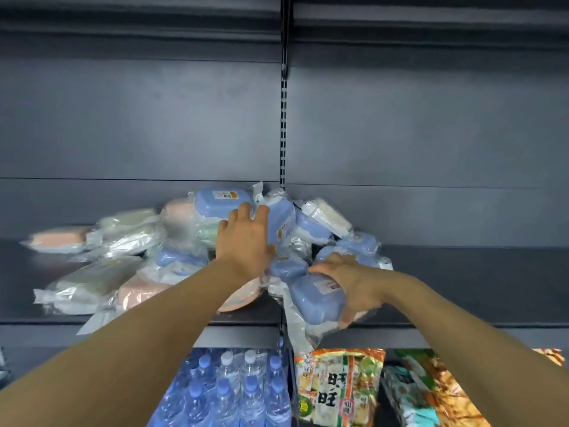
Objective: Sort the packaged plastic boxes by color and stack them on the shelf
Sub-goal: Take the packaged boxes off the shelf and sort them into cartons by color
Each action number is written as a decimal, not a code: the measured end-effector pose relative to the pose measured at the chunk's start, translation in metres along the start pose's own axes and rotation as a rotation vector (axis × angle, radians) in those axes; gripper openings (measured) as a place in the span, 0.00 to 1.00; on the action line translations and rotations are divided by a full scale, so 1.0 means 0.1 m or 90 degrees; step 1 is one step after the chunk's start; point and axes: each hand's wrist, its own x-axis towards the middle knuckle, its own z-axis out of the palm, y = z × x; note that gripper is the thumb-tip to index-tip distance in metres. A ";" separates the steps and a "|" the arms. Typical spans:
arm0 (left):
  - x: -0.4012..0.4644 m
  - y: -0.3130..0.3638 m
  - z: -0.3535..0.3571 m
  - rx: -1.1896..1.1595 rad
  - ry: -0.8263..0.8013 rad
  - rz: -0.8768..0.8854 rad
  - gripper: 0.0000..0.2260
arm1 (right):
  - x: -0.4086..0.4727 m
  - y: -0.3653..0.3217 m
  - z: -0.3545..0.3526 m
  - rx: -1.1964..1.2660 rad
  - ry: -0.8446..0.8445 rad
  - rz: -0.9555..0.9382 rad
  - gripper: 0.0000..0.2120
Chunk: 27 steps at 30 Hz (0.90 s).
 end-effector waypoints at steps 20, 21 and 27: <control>0.31 -0.24 -0.21 -0.361 0.081 0.013 0.20 | -0.42 -0.22 -0.05 0.033 0.443 0.180 0.43; 0.23 -0.25 -0.28 -0.372 0.092 0.025 0.20 | -0.45 -0.27 -0.05 0.031 0.457 0.182 0.43; -0.52 -0.47 -0.62 -0.424 0.119 0.048 0.19 | -0.80 -0.73 0.08 0.084 0.466 0.138 0.42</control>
